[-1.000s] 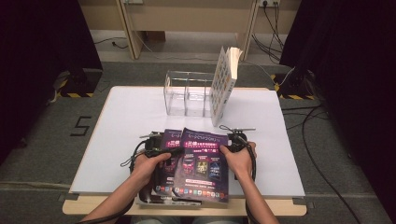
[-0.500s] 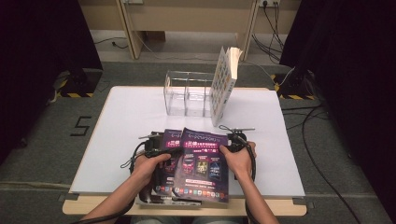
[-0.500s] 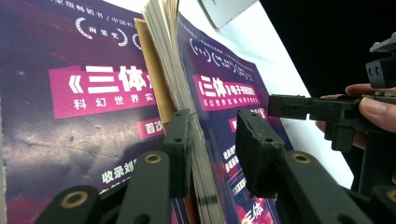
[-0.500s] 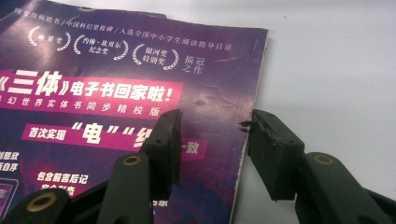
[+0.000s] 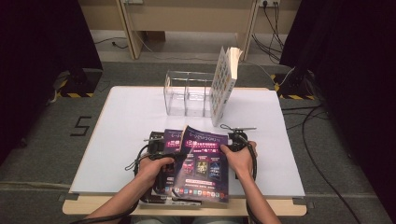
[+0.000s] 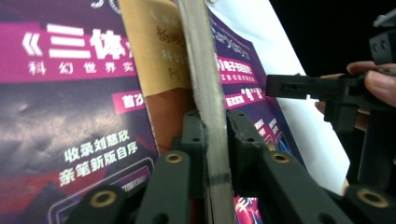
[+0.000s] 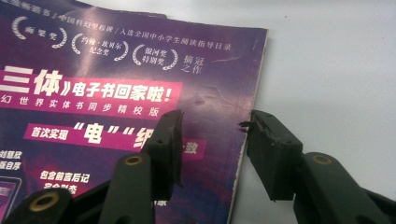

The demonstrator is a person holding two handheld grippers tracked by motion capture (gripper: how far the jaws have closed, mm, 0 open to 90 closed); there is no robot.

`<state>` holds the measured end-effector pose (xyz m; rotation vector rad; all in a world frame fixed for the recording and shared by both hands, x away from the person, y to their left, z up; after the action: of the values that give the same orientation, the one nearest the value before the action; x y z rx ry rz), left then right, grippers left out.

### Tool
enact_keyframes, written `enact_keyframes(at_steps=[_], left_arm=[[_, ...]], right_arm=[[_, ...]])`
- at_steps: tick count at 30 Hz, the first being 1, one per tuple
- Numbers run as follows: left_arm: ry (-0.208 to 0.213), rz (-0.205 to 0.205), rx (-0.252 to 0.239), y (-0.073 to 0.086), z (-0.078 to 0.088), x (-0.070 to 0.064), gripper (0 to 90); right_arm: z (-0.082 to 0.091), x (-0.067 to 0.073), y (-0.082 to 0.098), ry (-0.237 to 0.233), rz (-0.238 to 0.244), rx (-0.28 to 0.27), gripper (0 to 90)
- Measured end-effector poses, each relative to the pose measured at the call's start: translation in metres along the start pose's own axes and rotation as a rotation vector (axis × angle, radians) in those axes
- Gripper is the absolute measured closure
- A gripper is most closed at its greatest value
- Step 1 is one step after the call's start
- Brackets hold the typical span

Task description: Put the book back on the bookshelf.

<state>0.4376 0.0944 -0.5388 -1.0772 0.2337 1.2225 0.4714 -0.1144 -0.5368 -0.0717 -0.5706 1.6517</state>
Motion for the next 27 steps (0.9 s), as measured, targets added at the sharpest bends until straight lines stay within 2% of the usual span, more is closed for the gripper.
enact_keyframes(at_steps=[2,4,12,19,27], left_arm=[[0.009,-0.035,-0.012,0.001,0.000,0.001,81.5],[0.016,-0.058,-0.023,0.002,0.000,0.000,82.0],[0.030,-0.097,-0.039,0.002,0.002,-0.001,82.6],[0.035,-0.096,-0.045,0.003,0.003,-0.001,82.6],[0.025,-0.111,-0.045,0.003,0.004,-0.002,82.6]], right_arm=[[0.001,-0.002,-0.004,-0.020,-0.024,-0.015,56.4],[0.002,-0.006,-0.010,-0.019,-0.033,-0.021,56.3],[0.002,-0.007,-0.028,-0.035,-0.036,-0.023,55.6],[-0.002,-0.007,-0.036,-0.030,-0.047,-0.011,54.8],[-0.005,-0.006,-0.037,-0.012,-0.027,0.001,54.7]])
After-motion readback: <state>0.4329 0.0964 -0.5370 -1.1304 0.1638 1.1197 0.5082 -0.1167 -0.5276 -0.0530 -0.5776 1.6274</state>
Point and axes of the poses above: each handheld gripper's, and its own axes: z roughly backward along the jaws, y roughly out of its underside, x roughly to its left, the point moved 8 cm from there along -z, roughly forward along the jaws, and after that the axes turned 6 degrees about x, right-handed, at the moved point
